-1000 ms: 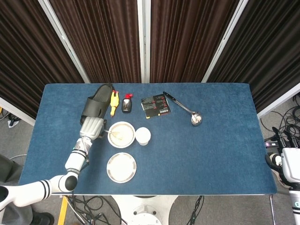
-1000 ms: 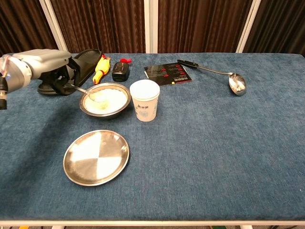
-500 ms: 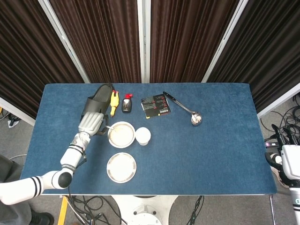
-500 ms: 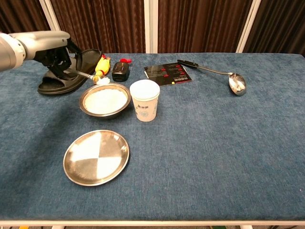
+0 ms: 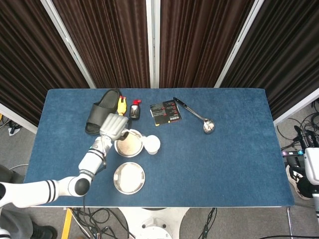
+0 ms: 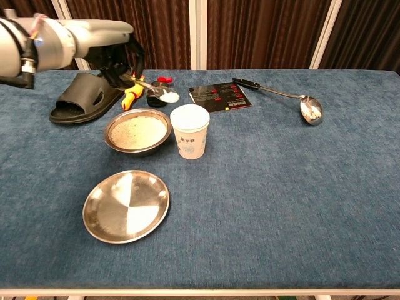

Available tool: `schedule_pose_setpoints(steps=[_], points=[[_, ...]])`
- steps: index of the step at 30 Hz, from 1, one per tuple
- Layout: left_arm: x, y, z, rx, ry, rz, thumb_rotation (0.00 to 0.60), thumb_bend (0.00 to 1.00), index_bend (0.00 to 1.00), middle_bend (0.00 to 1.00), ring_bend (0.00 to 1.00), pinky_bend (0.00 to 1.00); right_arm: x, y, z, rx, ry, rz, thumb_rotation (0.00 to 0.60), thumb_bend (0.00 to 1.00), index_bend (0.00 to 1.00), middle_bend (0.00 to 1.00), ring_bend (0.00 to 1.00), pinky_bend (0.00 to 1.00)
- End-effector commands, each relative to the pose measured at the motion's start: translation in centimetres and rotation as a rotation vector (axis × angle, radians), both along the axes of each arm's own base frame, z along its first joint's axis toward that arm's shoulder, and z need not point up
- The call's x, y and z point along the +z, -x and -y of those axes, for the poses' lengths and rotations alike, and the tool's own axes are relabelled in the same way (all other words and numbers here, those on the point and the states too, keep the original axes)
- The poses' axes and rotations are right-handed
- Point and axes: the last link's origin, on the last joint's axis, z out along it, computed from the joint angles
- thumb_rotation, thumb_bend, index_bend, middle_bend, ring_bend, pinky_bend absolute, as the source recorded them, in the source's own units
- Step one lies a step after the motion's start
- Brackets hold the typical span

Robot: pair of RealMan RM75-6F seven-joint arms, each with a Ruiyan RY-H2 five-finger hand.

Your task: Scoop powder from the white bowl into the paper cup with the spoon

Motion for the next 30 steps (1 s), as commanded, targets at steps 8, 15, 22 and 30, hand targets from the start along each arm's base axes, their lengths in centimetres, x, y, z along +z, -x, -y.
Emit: schedule_pose_setpoints(steps=[8, 15, 22, 30], points=[[-2.0, -1.9, 0.3, -0.053, -0.039, -0.113, 0.600, 0.45, 0.63, 0.96, 0.93, 1.00, 0.2, 0.6, -0.2, -0.014, 0.011, 0.011, 0.600, 0.20, 0.06, 0.34, 0.13, 0.24], [-3.3, -2.3, 1.3, -0.199, -0.152, -0.287, 0.600, 0.45, 0.63, 0.96, 0.93, 1.00, 0.2, 0.8, -0.5, -0.014, 0.008, 0.036, 0.600, 0.20, 0.06, 0.34, 0.13, 0.24], [-4.1, -2.7, 2.6, -0.335, -0.255, -0.374, 0.600, 0.45, 0.63, 0.96, 0.93, 1.00, 0.2, 1.1, -0.9, -0.024, 0.014, 0.044, 0.600, 0.20, 0.06, 0.34, 0.13, 0.24], [-4.3, -3.2, 3.5, -0.503, -0.414, -0.492, 0.600, 0.45, 0.63, 0.96, 0.93, 1.00, 0.2, 1.2, -1.0, -0.026, 0.018, 0.049, 0.600, 0.21, 0.06, 0.34, 0.13, 0.24]])
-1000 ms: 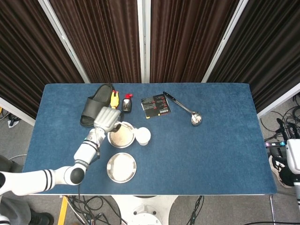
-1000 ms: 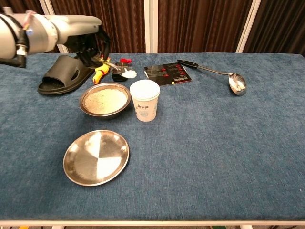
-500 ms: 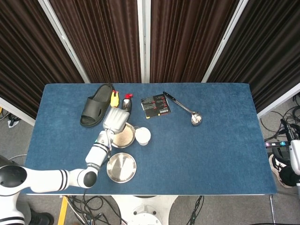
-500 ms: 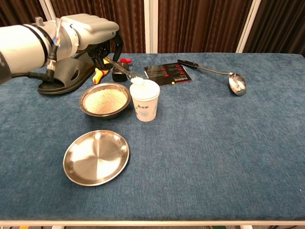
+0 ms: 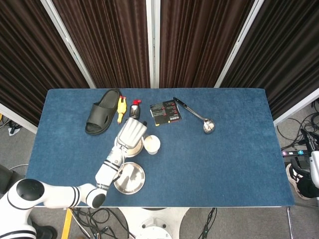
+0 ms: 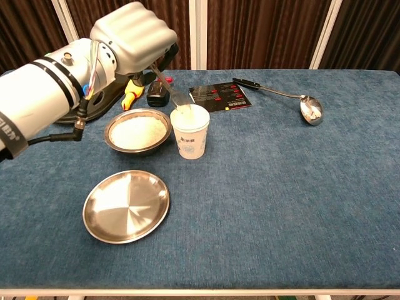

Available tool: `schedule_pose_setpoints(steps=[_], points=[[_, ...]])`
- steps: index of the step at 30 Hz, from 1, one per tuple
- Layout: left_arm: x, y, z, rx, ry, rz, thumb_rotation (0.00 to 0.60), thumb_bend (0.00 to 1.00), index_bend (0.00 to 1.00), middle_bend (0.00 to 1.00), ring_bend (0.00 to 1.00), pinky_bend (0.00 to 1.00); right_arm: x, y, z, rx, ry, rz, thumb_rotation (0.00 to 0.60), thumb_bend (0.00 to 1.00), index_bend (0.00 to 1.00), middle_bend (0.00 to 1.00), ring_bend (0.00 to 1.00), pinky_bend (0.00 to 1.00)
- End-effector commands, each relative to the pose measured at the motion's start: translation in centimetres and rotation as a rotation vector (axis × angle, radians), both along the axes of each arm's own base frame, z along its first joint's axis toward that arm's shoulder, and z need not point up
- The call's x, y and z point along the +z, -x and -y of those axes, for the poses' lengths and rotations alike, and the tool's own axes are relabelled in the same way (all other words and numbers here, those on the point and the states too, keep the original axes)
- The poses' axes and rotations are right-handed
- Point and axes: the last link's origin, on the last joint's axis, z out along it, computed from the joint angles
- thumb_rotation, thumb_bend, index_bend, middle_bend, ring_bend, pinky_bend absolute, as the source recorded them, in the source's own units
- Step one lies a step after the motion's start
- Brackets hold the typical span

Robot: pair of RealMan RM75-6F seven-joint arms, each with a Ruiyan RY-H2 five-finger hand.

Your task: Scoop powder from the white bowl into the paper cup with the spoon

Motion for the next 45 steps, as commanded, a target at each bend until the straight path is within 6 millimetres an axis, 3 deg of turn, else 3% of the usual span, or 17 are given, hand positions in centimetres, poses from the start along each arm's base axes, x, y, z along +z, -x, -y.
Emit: schedule_pose_setpoints(steps=[1, 9, 14, 17, 21, 27, 34, 39, 45], points=[[-0.4, 0.0, 0.7, -0.047, -0.042, -0.045, 0.600, 0.45, 0.62, 0.96, 0.93, 1.00, 0.0, 0.0, 0.0, 0.001, 0.002, 0.000, 0.600, 0.20, 0.06, 0.34, 0.13, 0.24], [-1.3, -0.9, 1.5, -0.167, -0.090, -0.169, 0.600, 0.45, 0.62, 0.96, 0.93, 1.00, 0.1, 0.0, -0.1, 0.005, 0.002, 0.003, 0.600, 0.20, 0.06, 0.34, 0.13, 0.24], [-1.0, -1.2, 1.3, -0.162, -0.103, -0.156, 0.600, 0.45, 0.62, 0.96, 0.93, 1.00, 0.1, 0.2, -0.1, 0.003, 0.005, 0.006, 0.600, 0.20, 0.06, 0.34, 0.13, 0.24], [-0.8, -1.3, 1.4, -0.141, -0.080, -0.125, 0.600, 0.45, 0.62, 0.96, 0.93, 1.00, 0.2, 0.2, -0.2, 0.003, 0.005, 0.007, 0.600, 0.20, 0.06, 0.34, 0.13, 0.24], [0.2, -1.0, 1.3, -0.012, 0.012, 0.082, 0.600, 0.45, 0.62, 0.96, 0.93, 1.00, 0.2, 0.2, -0.1, 0.004, 0.006, 0.009, 0.600, 0.20, 0.06, 0.34, 0.13, 0.25], [3.8, 1.9, 1.9, 0.255, 0.229, 0.447, 0.600, 0.45, 0.62, 0.96, 0.93, 1.00, 0.5, 0.1, -0.1, 0.006, 0.007, 0.005, 0.600, 0.21, 0.06, 0.35, 0.13, 0.25], [6.2, 7.3, 4.8, 0.391, 0.459, 0.527, 0.600, 0.45, 0.63, 0.96, 0.93, 1.00, 0.0, -0.4, 0.1, 0.014, -0.005, 0.012, 0.600, 0.21, 0.06, 0.35, 0.13, 0.25], [5.0, 10.4, 7.5, 0.367, 0.500, 0.446, 0.600, 0.45, 0.63, 0.96, 0.93, 1.00, -0.4, -0.9, 0.3, 0.022, -0.012, 0.010, 0.600, 0.21, 0.06, 0.35, 0.13, 0.25], [2.3, 11.9, 9.2, 0.369, 0.563, 0.373, 0.600, 0.45, 0.63, 0.96, 0.93, 1.00, -0.9, -1.2, 0.5, 0.027, -0.024, 0.009, 0.600, 0.22, 0.06, 0.35, 0.13, 0.25]])
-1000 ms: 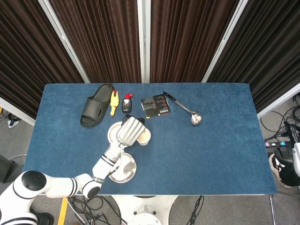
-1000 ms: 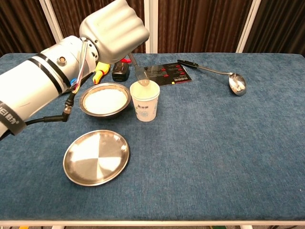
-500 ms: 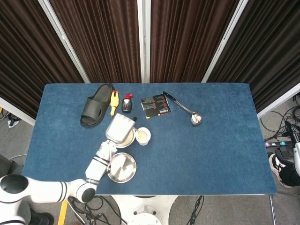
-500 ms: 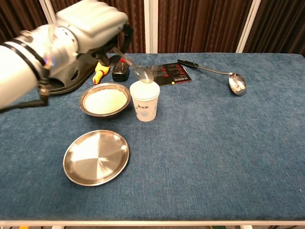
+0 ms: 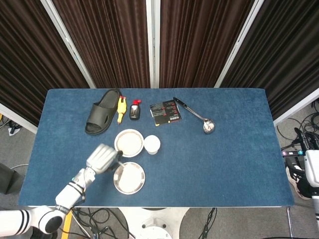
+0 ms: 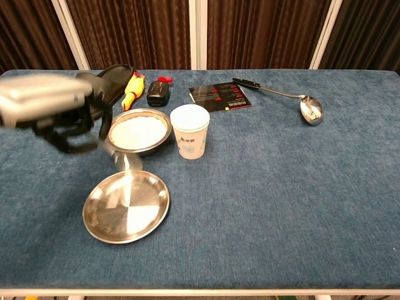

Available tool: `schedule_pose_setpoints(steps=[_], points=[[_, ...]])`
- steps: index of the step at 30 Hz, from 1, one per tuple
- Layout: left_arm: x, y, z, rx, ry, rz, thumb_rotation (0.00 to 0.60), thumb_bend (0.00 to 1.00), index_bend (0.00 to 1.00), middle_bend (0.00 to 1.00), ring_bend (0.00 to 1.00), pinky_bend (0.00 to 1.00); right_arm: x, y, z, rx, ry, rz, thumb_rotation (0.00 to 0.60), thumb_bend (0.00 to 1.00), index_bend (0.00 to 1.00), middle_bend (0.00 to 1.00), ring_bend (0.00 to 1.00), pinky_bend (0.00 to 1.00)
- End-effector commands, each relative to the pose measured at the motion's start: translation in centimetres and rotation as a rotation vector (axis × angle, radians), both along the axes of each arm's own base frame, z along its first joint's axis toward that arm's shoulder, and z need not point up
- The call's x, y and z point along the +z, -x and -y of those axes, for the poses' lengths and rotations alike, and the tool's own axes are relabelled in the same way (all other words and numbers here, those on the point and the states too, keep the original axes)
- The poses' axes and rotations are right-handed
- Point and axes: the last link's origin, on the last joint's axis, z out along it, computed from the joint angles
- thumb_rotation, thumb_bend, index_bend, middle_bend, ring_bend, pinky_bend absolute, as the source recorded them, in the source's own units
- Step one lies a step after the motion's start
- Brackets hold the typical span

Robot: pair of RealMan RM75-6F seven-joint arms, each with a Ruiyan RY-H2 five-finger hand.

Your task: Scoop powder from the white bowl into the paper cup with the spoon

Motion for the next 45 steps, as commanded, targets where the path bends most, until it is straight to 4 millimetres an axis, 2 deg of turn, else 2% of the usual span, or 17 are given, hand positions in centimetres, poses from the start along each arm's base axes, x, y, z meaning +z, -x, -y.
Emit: schedule_pose_setpoints(steps=[1, 9, 19, 23, 26, 28, 29, 30, 31, 33, 34, 35, 39, 45], points=[[-1.8, 0.9, 1.1, -0.015, 0.045, -0.036, 0.600, 0.45, 0.63, 0.96, 0.93, 1.00, -0.1, -0.1, 0.0, 0.001, -0.003, 0.001, 0.600, 0.22, 0.06, 0.35, 0.13, 0.25], [-3.9, 0.7, 1.2, -0.037, 0.067, -0.092, 0.600, 0.44, 0.60, 0.96, 0.93, 1.00, -0.1, -0.1, -0.1, -0.003, 0.006, 0.000, 0.600, 0.22, 0.06, 0.35, 0.13, 0.25], [-3.6, 0.1, 1.8, -0.025, 0.055, -0.067, 0.600, 0.36, 0.43, 0.95, 0.92, 1.00, -0.1, 0.1, -0.2, -0.004, 0.010, 0.001, 0.600, 0.22, 0.06, 0.35, 0.13, 0.25], [-0.6, 0.9, 1.2, 0.070, -0.056, 0.047, 0.600, 0.36, 0.38, 0.90, 0.88, 1.00, -0.6, 0.4, -0.5, -0.018, -0.012, 0.003, 0.600, 0.22, 0.06, 0.35, 0.13, 0.25], [3.5, 3.4, -0.1, 0.174, -0.252, 0.123, 0.600, 0.36, 0.38, 0.86, 0.84, 1.00, -0.9, 0.7, -0.8, -0.030, -0.025, 0.010, 0.600, 0.22, 0.06, 0.34, 0.13, 0.25], [6.2, 5.8, -0.8, 0.240, -0.385, 0.143, 0.600, 0.36, 0.40, 0.81, 0.76, 0.98, -1.0, 0.8, -1.0, -0.031, -0.035, 0.013, 0.600, 0.22, 0.06, 0.32, 0.12, 0.25], [7.2, 6.8, -0.8, 0.264, -0.429, 0.155, 0.600, 0.36, 0.41, 0.76, 0.70, 0.96, -1.1, 0.9, -1.0, -0.030, -0.043, 0.014, 0.600, 0.23, 0.07, 0.31, 0.10, 0.24], [8.4, 8.2, -0.9, 0.290, -0.481, 0.170, 0.600, 0.36, 0.41, 0.65, 0.57, 0.86, -1.3, 1.0, -1.1, -0.028, -0.063, 0.015, 0.600, 0.23, 0.08, 0.29, 0.08, 0.22], [9.3, 9.3, -0.8, 0.307, -0.515, 0.175, 0.600, 0.36, 0.40, 0.58, 0.49, 0.77, -1.5, 1.0, -1.1, -0.025, -0.082, 0.019, 0.600, 0.24, 0.09, 0.25, 0.05, 0.19], [11.0, 12.1, 0.0, 0.341, -0.573, 0.151, 0.600, 0.35, 0.37, 0.40, 0.30, 0.45, -2.1, 1.0, -1.2, -0.008, -0.121, 0.030, 0.600, 0.24, 0.10, 0.21, 0.01, 0.13], [11.6, 13.2, 0.5, 0.357, -0.595, 0.131, 0.600, 0.34, 0.35, 0.33, 0.23, 0.32, -2.2, 1.0, -1.2, 0.000, -0.131, 0.036, 0.600, 0.25, 0.10, 0.19, 0.00, 0.12], [12.4, 14.4, 1.3, 0.372, -0.621, 0.103, 0.600, 0.33, 0.33, 0.28, 0.18, 0.25, -2.4, 1.0, -1.2, 0.012, -0.138, 0.047, 0.600, 0.25, 0.10, 0.19, 0.00, 0.11], [13.8, 16.4, 4.9, 0.412, -0.667, 0.048, 0.600, 0.27, 0.29, 0.25, 0.16, 0.17, -2.4, 0.8, -1.4, 0.047, -0.123, 0.074, 0.600, 0.25, 0.10, 0.18, 0.00, 0.10], [14.2, 15.8, 10.0, 0.436, -0.657, 0.061, 0.600, 0.26, 0.29, 0.25, 0.16, 0.16, -2.8, 0.4, -3.2, 0.078, -0.084, 0.096, 0.600, 0.25, 0.09, 0.19, 0.00, 0.10]])
